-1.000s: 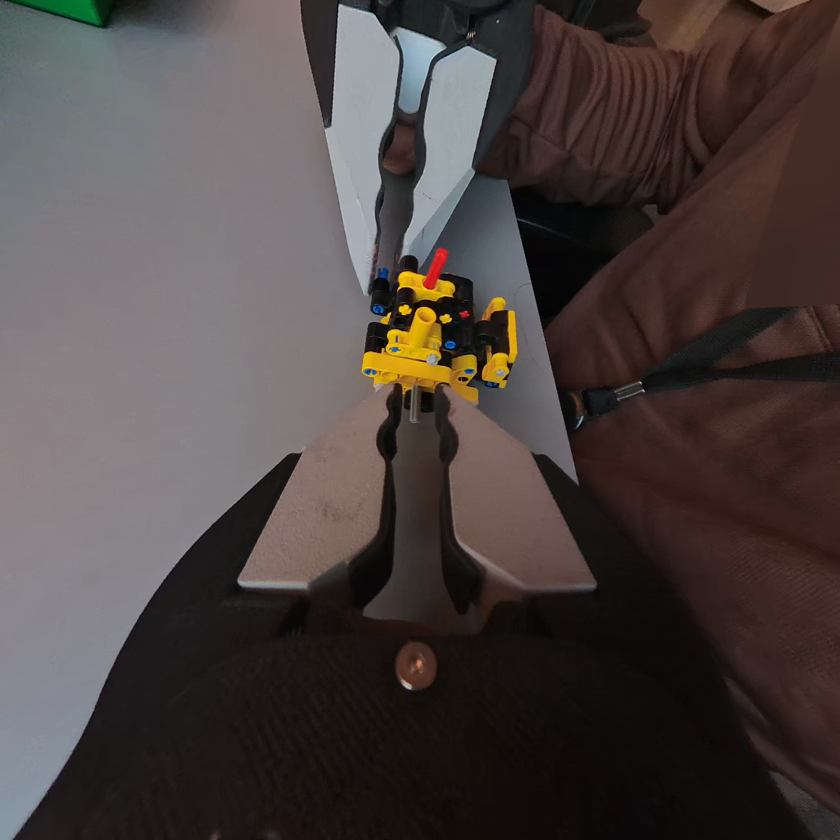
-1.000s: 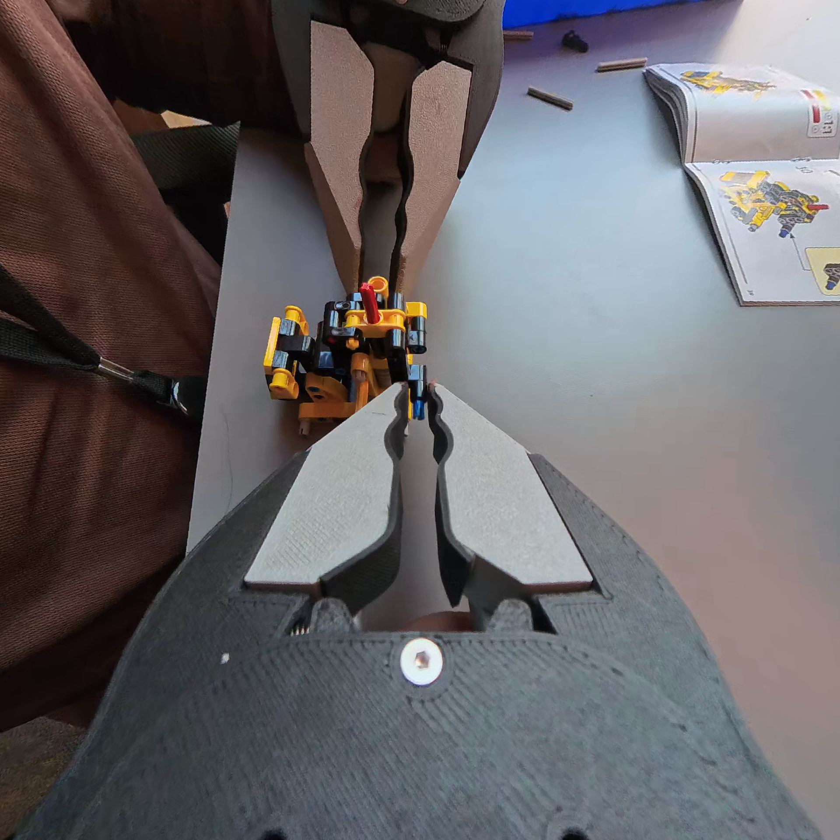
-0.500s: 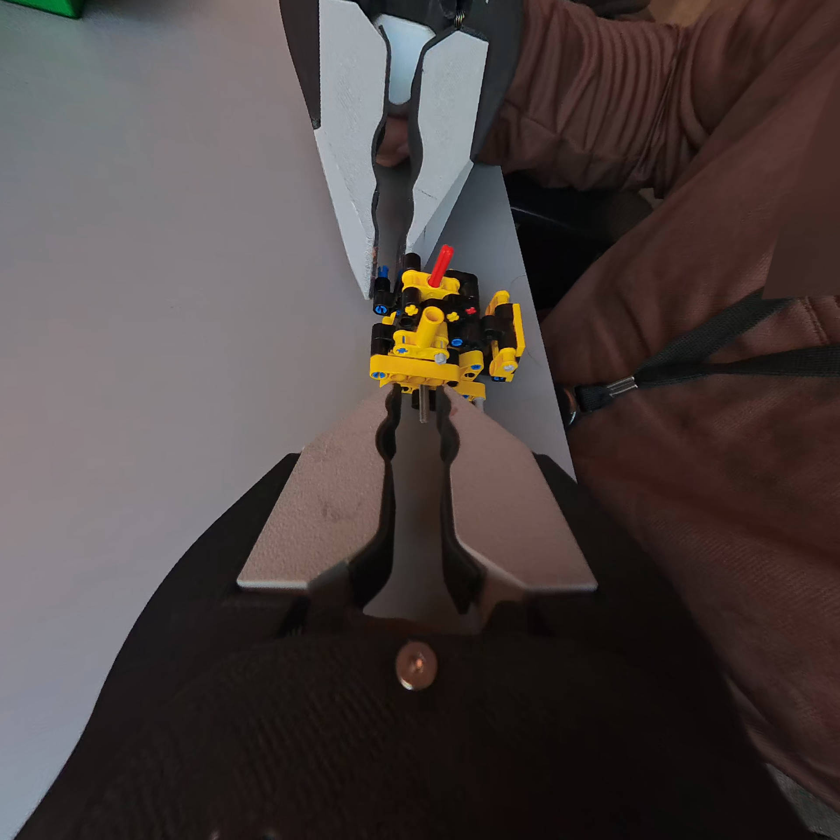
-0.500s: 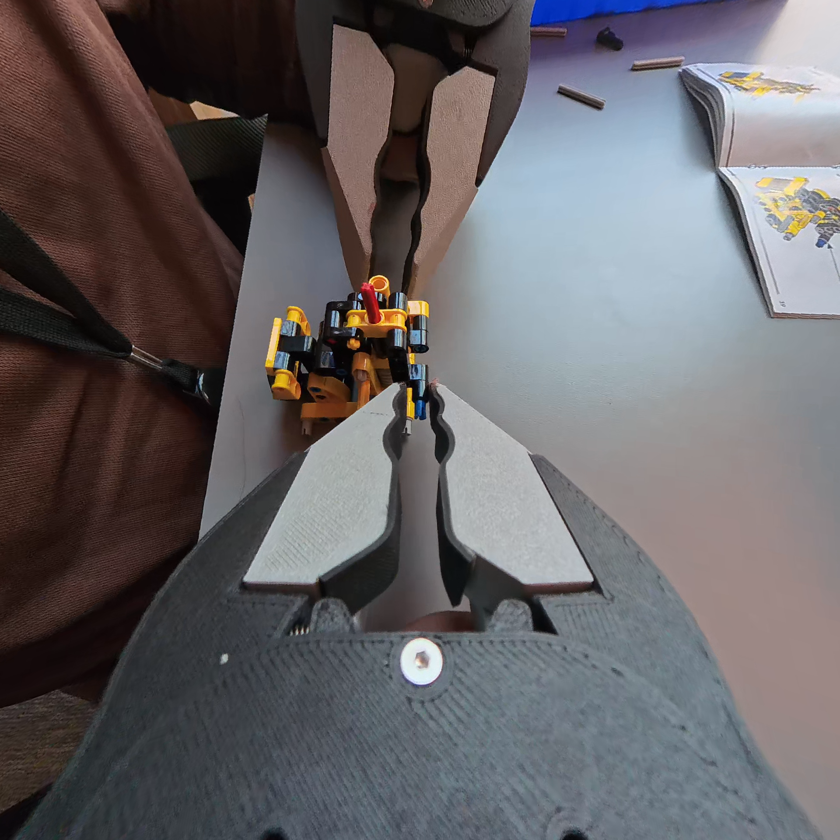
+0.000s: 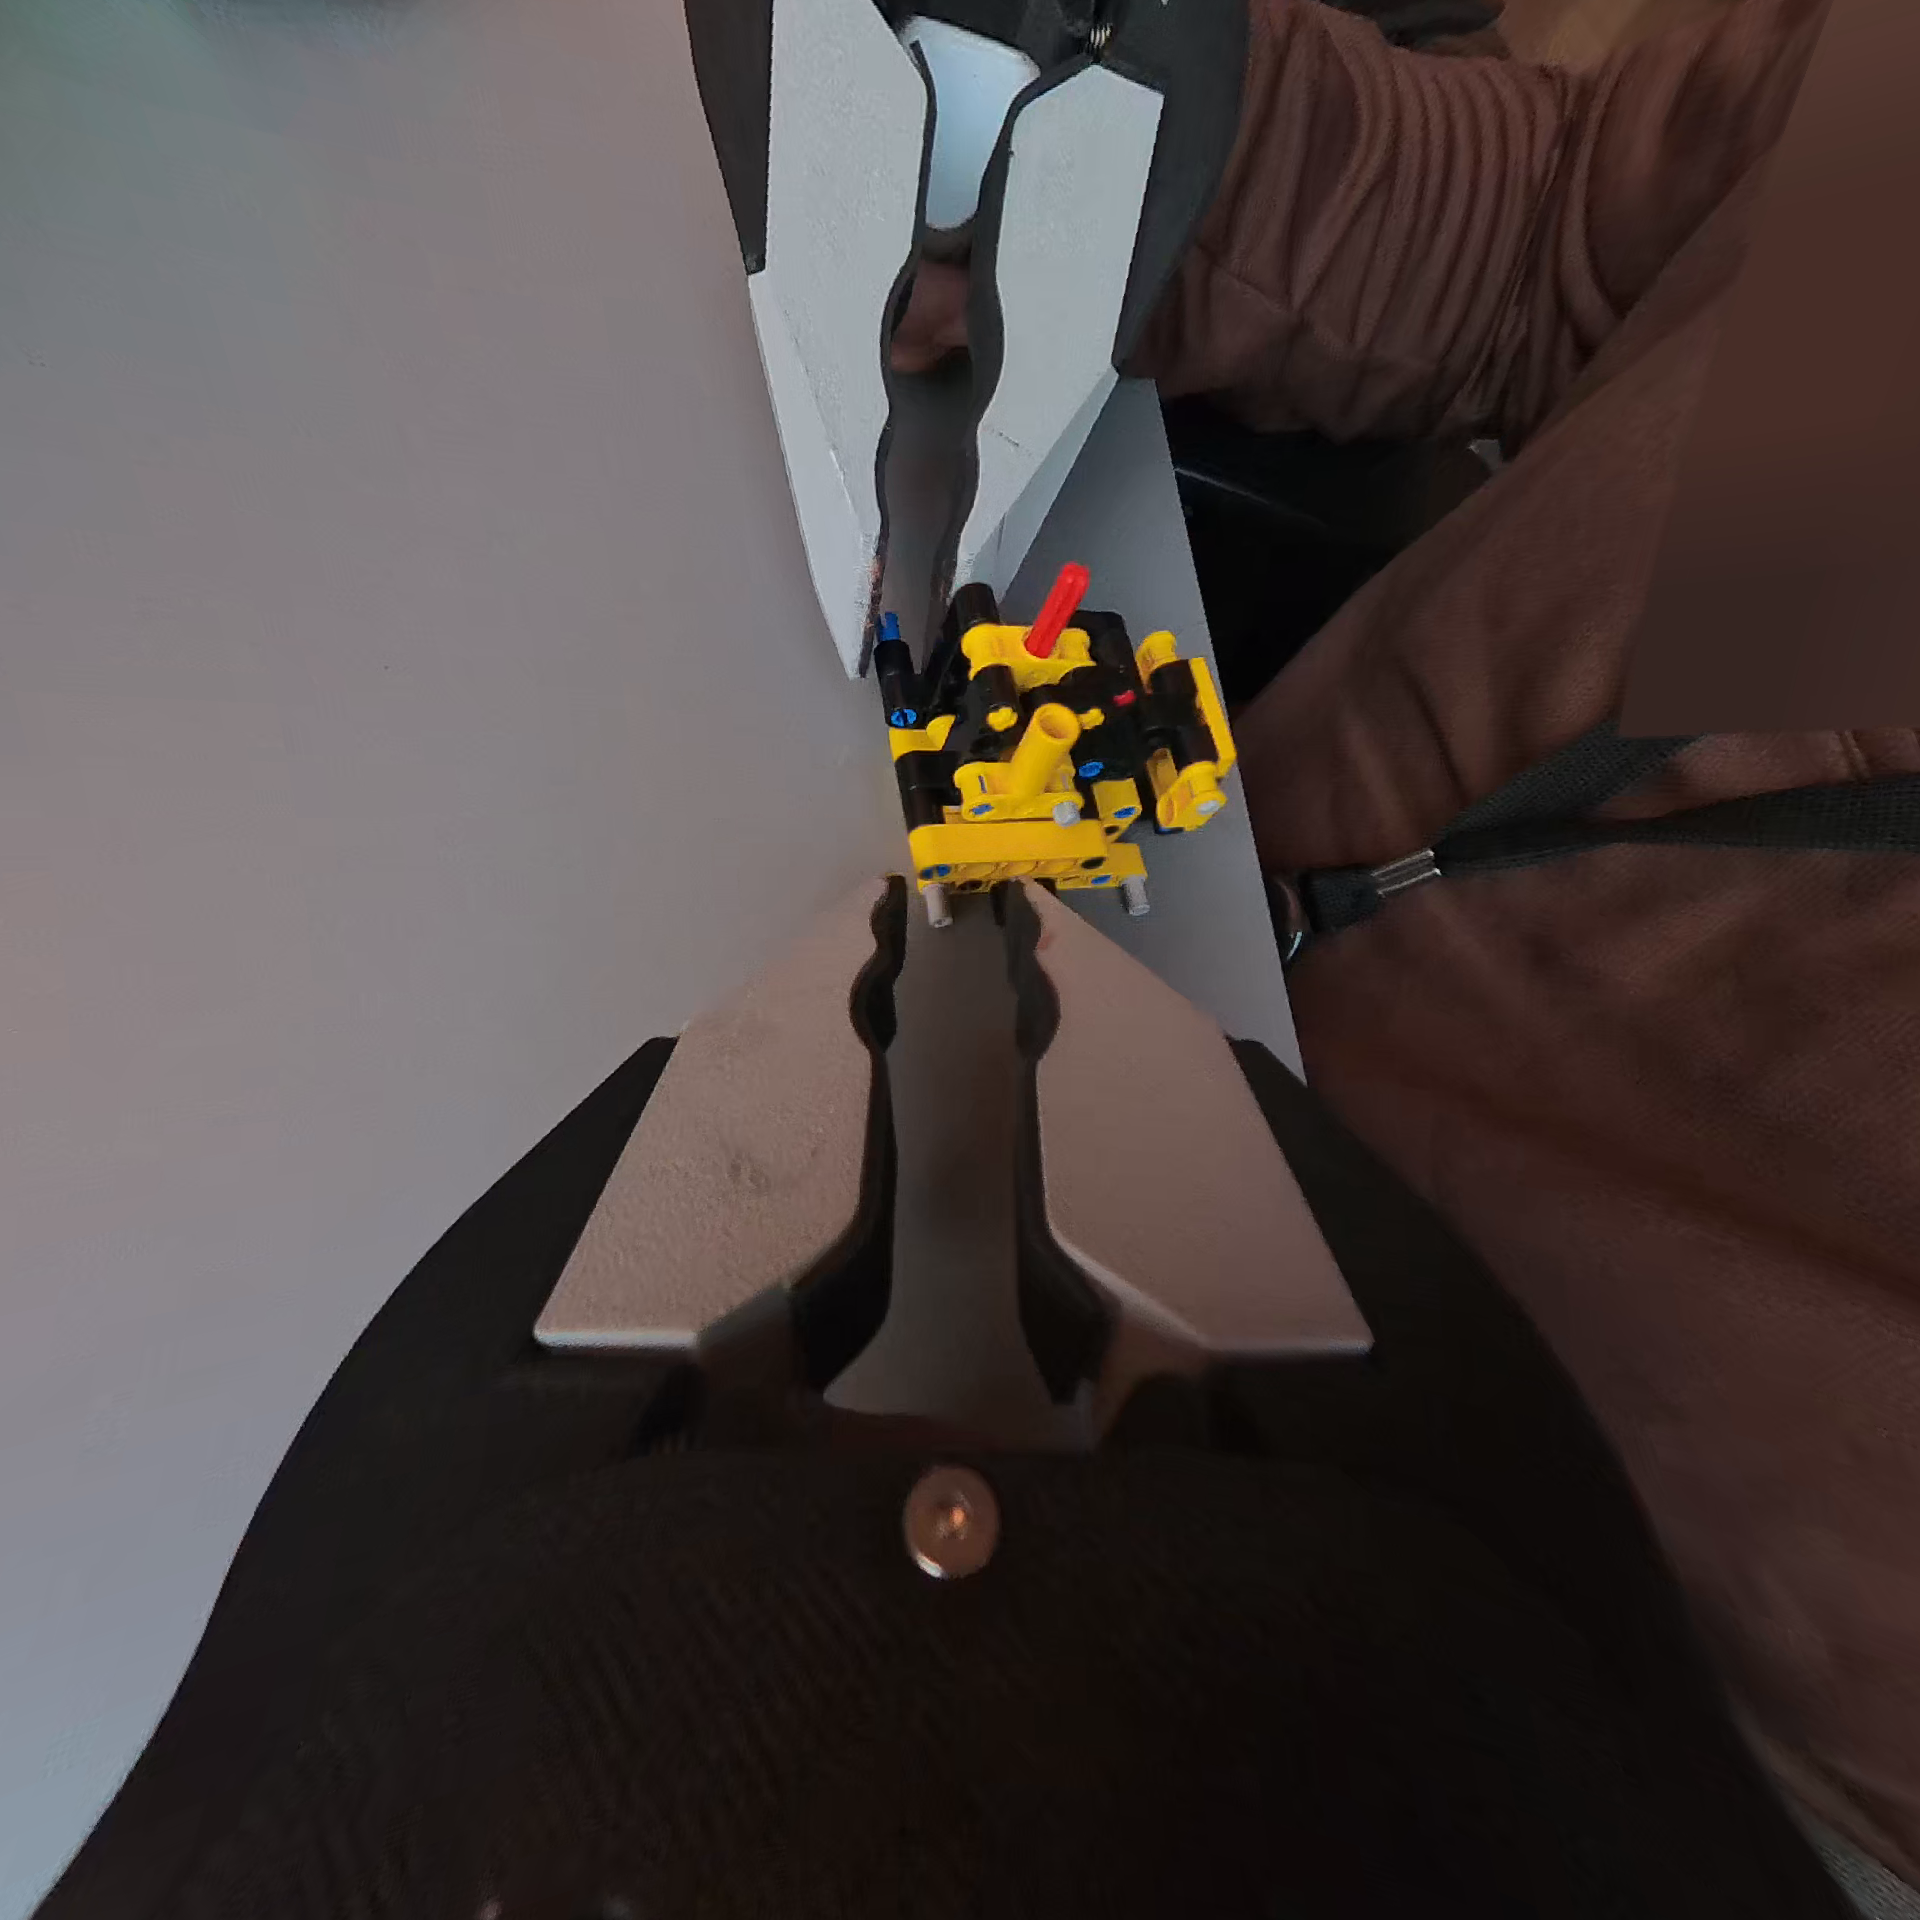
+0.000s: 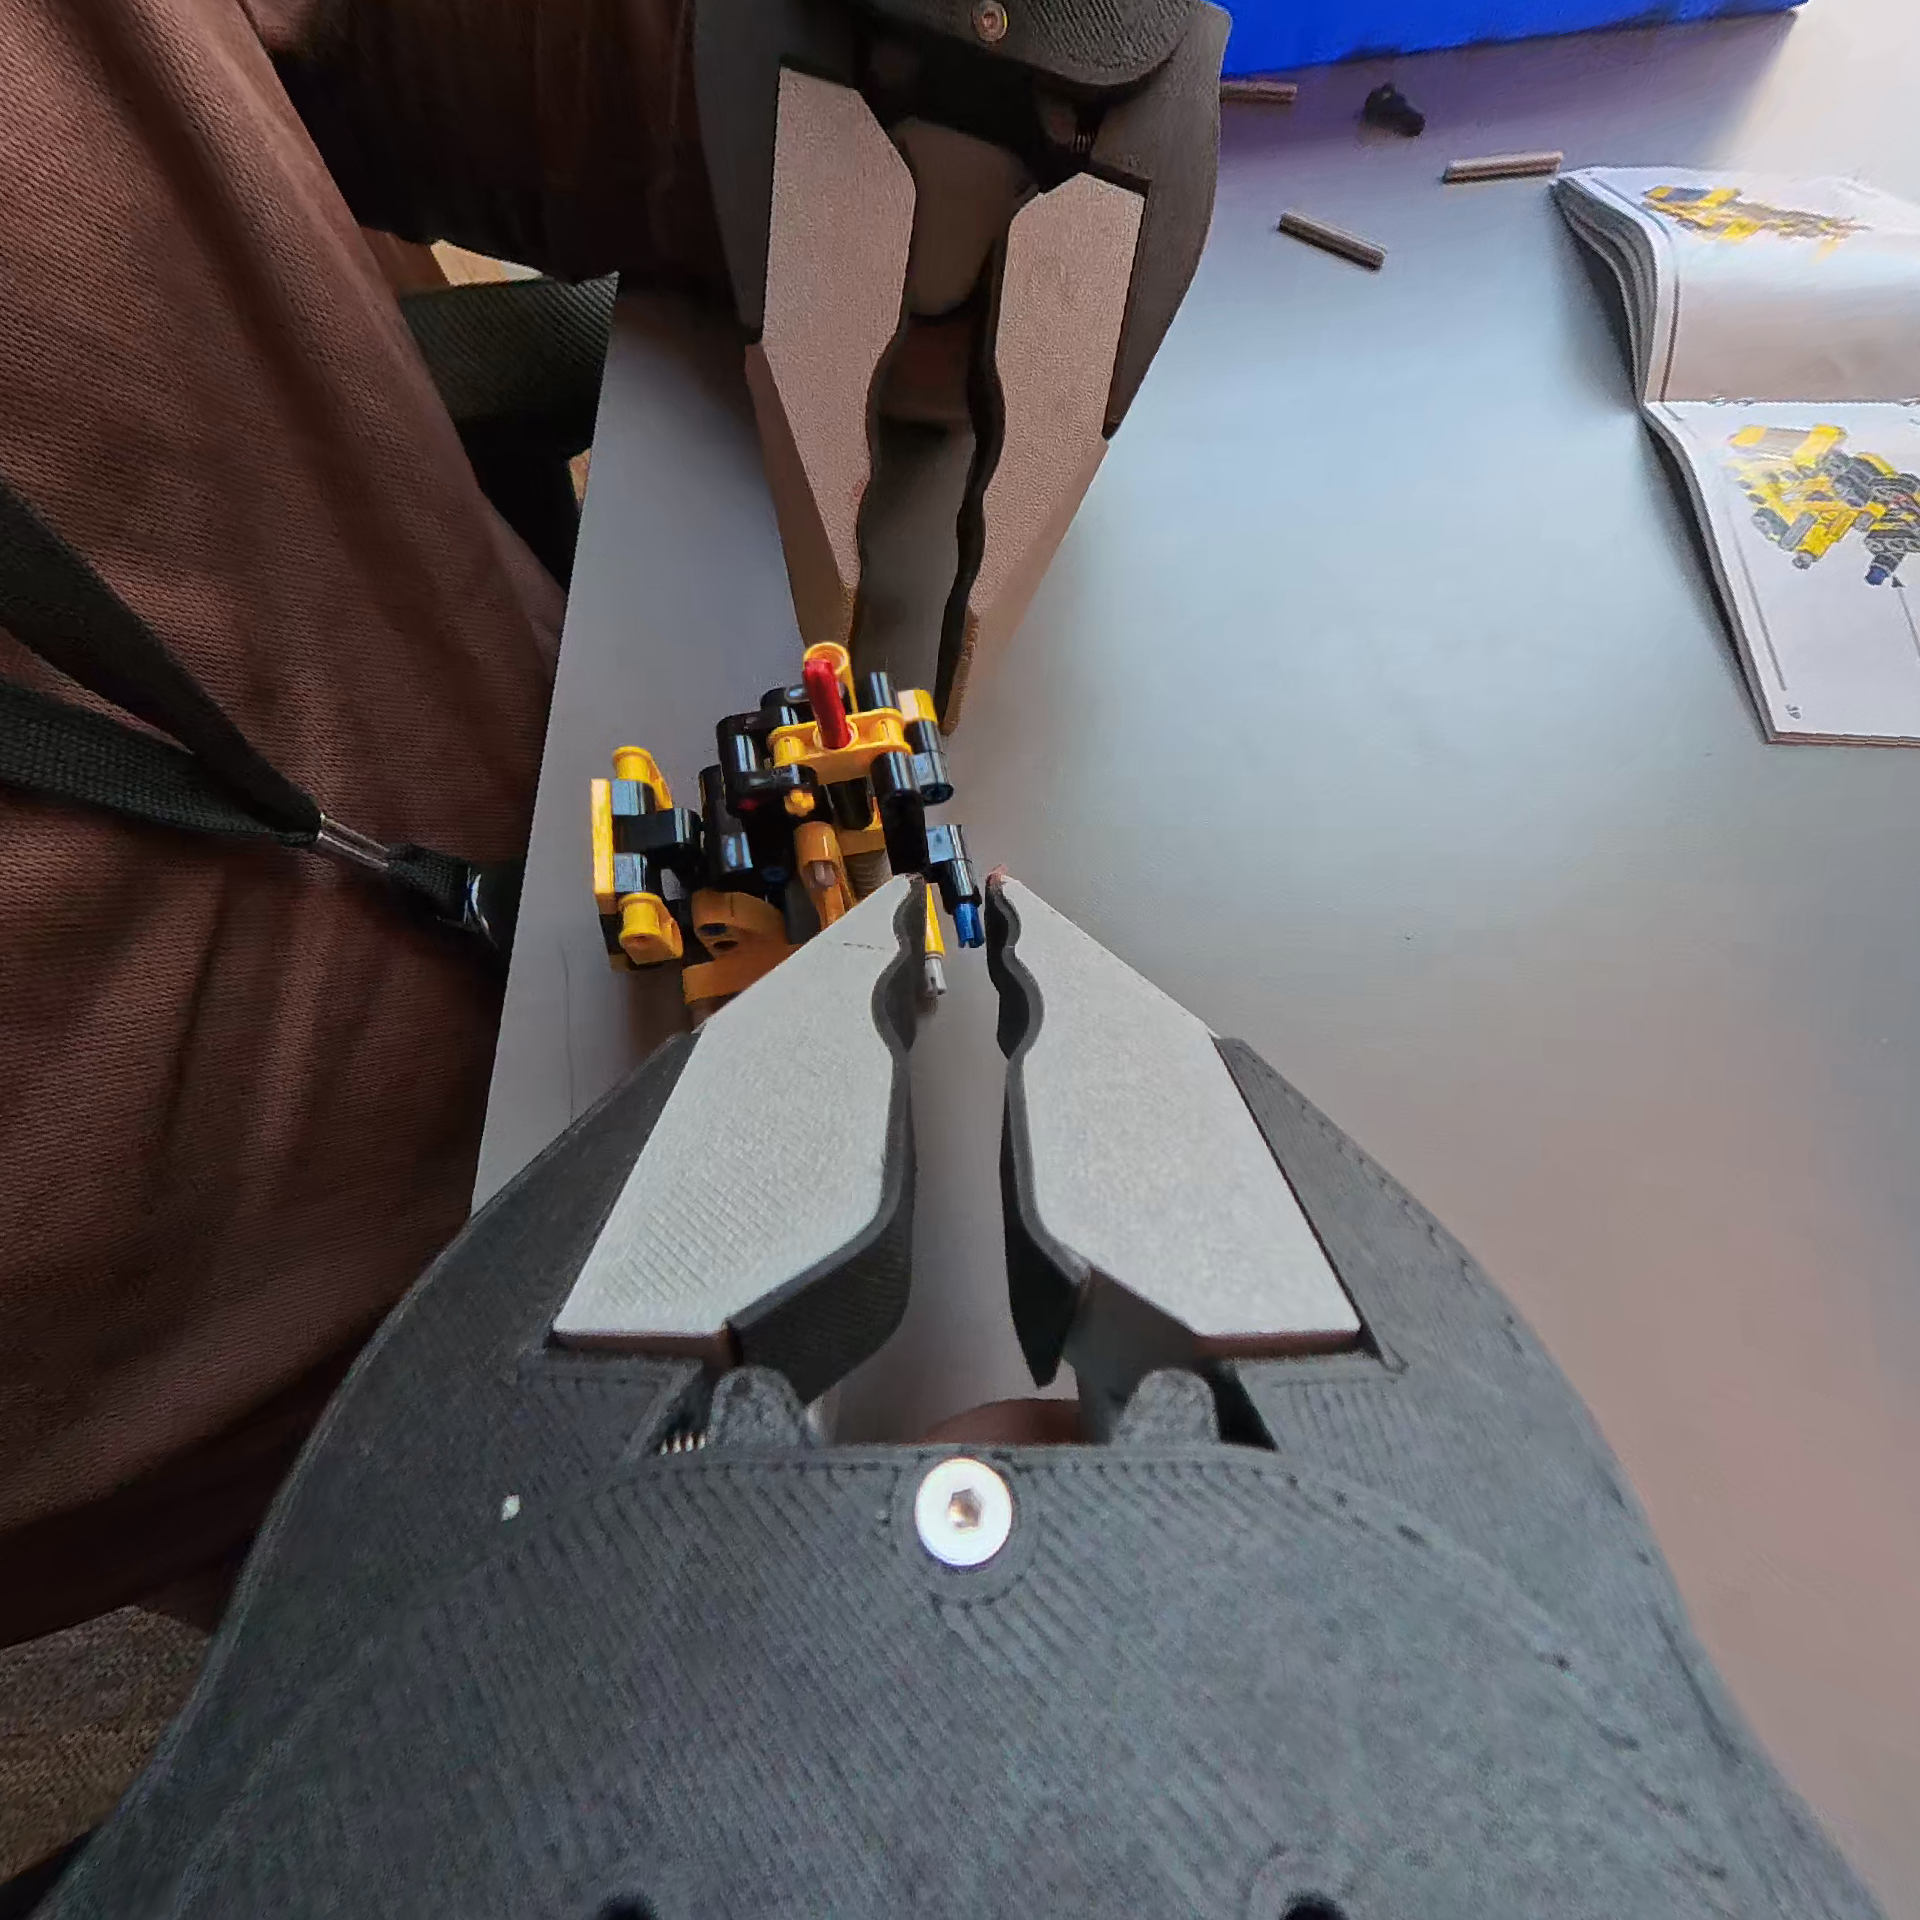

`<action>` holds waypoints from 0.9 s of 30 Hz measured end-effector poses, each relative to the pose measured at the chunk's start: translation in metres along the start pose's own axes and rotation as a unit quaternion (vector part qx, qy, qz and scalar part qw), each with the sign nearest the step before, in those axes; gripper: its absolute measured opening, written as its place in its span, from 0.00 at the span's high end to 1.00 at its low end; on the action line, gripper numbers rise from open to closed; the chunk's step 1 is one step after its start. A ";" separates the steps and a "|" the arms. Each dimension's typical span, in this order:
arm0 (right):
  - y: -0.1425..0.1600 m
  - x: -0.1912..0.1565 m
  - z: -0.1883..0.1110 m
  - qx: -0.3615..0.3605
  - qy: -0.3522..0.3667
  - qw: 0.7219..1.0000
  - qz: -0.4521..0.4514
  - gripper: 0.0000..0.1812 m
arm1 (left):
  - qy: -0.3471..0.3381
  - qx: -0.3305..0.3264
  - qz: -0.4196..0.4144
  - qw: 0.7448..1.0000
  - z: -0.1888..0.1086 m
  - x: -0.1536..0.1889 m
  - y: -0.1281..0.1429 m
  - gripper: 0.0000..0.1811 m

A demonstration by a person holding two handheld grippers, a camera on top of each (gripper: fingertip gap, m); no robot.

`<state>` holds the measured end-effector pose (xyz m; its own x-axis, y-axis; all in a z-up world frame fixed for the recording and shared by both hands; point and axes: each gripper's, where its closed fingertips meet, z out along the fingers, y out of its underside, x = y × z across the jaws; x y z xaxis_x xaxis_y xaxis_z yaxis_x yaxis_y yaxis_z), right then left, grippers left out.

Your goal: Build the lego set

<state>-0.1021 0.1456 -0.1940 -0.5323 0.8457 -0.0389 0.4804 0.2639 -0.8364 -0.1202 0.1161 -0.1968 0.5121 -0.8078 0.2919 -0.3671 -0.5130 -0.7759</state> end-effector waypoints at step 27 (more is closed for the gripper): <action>-0.001 -0.007 0.004 -0.004 -0.013 1.000 -0.007 0.94 | 0.013 -0.015 0.028 0.999 0.016 0.014 -0.003 0.79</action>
<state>-0.1020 0.1370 -0.1949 -0.5568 0.8297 -0.0406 0.4785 0.2804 -0.8321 -0.0999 0.1114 -0.1988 0.4698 -0.8425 0.2636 -0.4180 -0.4753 -0.7742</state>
